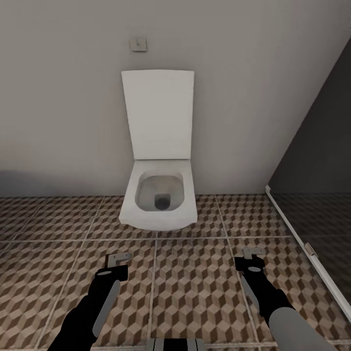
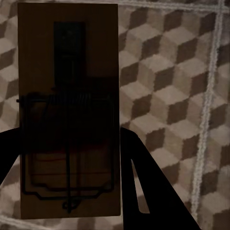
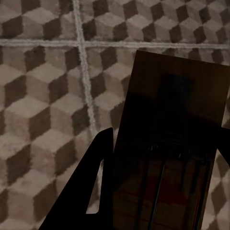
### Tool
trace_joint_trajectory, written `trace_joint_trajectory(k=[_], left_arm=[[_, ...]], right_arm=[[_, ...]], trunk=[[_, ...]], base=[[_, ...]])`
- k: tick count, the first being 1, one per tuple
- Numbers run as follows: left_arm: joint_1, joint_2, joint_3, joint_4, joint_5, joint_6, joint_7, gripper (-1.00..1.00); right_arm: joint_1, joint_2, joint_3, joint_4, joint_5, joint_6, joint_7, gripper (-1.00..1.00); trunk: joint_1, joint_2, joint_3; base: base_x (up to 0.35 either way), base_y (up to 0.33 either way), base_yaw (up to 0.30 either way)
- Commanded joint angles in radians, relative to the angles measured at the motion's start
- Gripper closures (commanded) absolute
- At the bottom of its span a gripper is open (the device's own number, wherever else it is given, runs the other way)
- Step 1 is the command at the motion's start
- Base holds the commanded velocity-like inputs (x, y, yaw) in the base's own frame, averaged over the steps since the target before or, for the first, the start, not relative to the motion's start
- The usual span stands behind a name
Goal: Take the four mousetraps from the cabinet in the bathroom and place them on the bathroom floor. Make sure all four end up on the same floor surface, and ensure that at least two of them are either under or directly next to the same bathroom sink.
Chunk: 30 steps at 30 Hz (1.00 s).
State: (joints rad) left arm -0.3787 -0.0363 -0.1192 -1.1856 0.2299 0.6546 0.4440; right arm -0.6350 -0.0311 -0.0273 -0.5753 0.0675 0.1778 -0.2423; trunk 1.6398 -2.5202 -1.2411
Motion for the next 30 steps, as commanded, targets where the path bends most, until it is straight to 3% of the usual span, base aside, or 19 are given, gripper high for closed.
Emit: trace_joint_trajectory(k=[1,14,30], left_arm=[[0.000,0.001,-0.001,-0.001,0.008,0.003,0.008,1.00],[0.000,0.002,0.000,-0.001,0.008,0.003,0.009,1.00],[0.000,0.003,0.000,-0.002,0.008,0.003,0.008,1.00]], right_arm=[[0.000,0.000,-0.001,-0.002,0.006,0.008,0.000,1.00],[0.000,0.006,-0.001,-0.003,0.003,0.020,-0.021,1.00],[0.000,0.012,-0.002,-0.003,-0.003,0.022,-0.054,1.00]], trunk=[[0.000,0.000,-0.001],[0.000,0.000,-0.001],[0.000,0.000,-0.001]], base=[[0.000,-0.024,0.000],[0.000,-0.005,0.001],[0.000,0.000,0.095]])
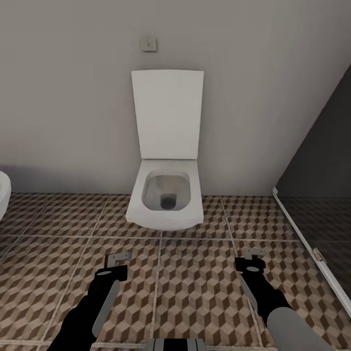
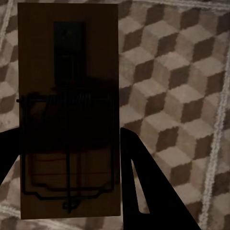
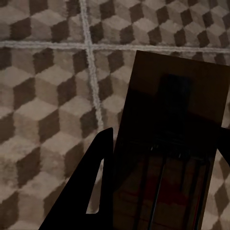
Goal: Take the four mousetraps from the cabinet in the bathroom and place them on the bathroom floor. Make sure all four end up on the same floor surface, and ensure that at least two of them are either under or directly next to the same bathroom sink.
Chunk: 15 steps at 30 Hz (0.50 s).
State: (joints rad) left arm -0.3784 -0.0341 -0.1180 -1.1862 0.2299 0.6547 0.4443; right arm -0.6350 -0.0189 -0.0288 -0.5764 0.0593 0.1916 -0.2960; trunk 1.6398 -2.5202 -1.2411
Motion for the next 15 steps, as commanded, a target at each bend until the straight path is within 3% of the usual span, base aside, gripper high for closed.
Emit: trace_joint_trajectory(k=[1,9,15], left_arm=[[0.000,0.000,-0.002,-0.001,0.008,0.003,0.008,1.00],[-0.001,0.000,-0.002,-0.001,0.008,0.003,0.008,1.00],[0.000,0.001,-0.002,0.002,0.008,0.004,0.006,1.00]], right_arm=[[0.000,0.000,-0.001,-0.002,0.005,0.008,0.000,1.00],[0.000,0.000,-0.002,-0.002,0.004,0.007,0.000,1.00],[0.000,0.000,-0.002,-0.002,0.005,-0.001,0.000,1.00]], trunk=[[0.000,0.000,-0.001],[0.000,0.000,-0.001],[0.000,0.000,-0.001]], base=[[0.000,0.000,0.008],[0.008,0.003,0.003],[0.192,0.102,0.000]])
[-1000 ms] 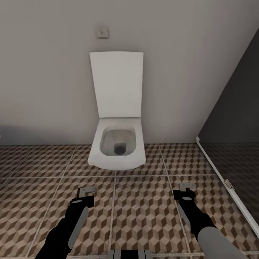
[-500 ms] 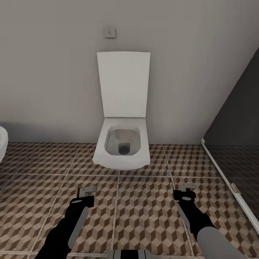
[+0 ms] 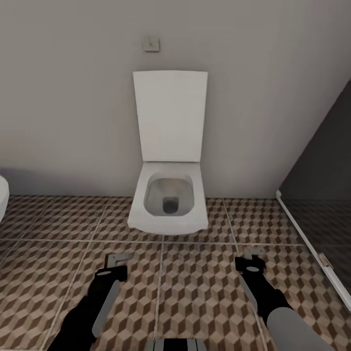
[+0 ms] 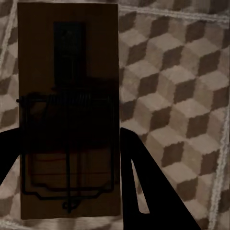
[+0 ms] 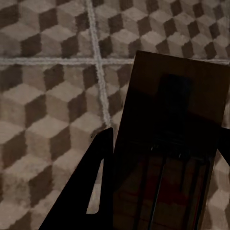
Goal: Take the four mousetraps from the cabinet in the bathroom and place them on the bathroom floor. Make sure all four end up on the same floor surface, and ensure that at least two of them are either under or directly next to the same bathroom sink.
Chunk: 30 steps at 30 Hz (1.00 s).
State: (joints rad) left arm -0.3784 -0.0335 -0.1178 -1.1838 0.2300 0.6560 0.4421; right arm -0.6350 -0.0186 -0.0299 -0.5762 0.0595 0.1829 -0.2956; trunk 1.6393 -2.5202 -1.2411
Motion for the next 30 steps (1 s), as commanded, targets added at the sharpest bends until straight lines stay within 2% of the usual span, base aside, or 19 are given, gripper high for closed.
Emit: trace_joint_trajectory(k=[1,20,30], left_arm=[[0.000,0.001,-0.002,-0.001,0.008,0.003,0.008,1.00],[0.000,0.011,-0.002,0.000,0.008,0.002,0.007,1.00],[0.000,0.009,-0.006,0.000,0.008,0.002,0.007,1.00]], right_arm=[[0.000,0.000,-0.001,-0.002,0.005,0.007,0.000,1.00],[0.000,0.001,-0.001,-0.002,0.008,0.006,-0.002,1.00],[0.000,-0.001,-0.001,-0.002,0.007,0.008,-0.002,1.00]], trunk=[[0.000,0.000,-0.001],[0.000,0.000,-0.001],[0.000,0.000,-0.001]], base=[[0.265,0.148,0.000],[0.289,0.157,-0.021],[0.071,0.019,-0.106]])
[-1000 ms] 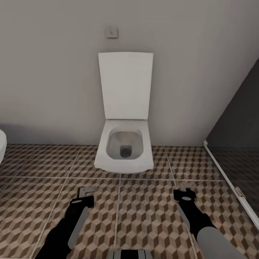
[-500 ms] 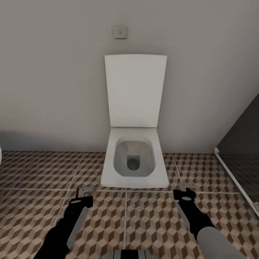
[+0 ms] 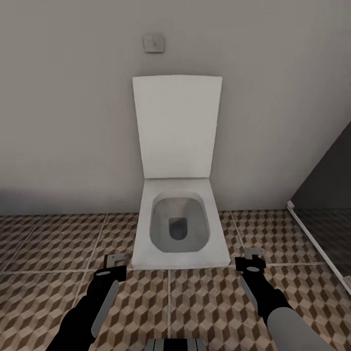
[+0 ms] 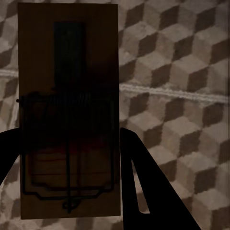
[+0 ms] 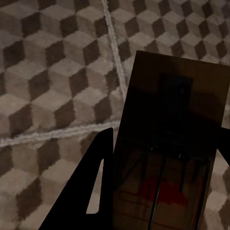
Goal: Take the four mousetraps from the cabinet in the bathroom and place them on the bathroom floor. Make sure all four end up on the same floor surface, and ensure that at least two of them are either under or directly next to the same bathroom sink.
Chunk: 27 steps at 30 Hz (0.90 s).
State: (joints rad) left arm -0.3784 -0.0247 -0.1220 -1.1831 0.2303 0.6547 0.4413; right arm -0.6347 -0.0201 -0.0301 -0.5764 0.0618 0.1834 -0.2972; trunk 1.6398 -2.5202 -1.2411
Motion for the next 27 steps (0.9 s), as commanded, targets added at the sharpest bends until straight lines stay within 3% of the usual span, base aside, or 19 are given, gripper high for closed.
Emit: trace_joint_trajectory(k=[1,22,27], left_arm=[[0.000,0.000,-0.002,-0.001,0.008,0.003,0.008,1.00],[0.000,-0.001,0.000,-0.001,0.007,0.002,0.011,1.00],[0.000,-0.001,0.002,-0.001,0.007,0.002,0.012,1.00]], right_arm=[[0.000,0.000,-0.001,-0.002,0.006,0.008,0.000,1.00],[0.000,0.000,-0.001,-0.002,0.007,0.011,0.001,1.00],[0.000,0.001,-0.001,-0.002,0.008,0.013,0.001,1.00]], trunk=[[0.000,0.000,-0.001],[0.000,0.000,-0.001],[0.000,0.000,-0.001]], base=[[0.010,0.003,-0.018],[0.001,0.000,-0.002],[0.000,-0.149,0.000]])
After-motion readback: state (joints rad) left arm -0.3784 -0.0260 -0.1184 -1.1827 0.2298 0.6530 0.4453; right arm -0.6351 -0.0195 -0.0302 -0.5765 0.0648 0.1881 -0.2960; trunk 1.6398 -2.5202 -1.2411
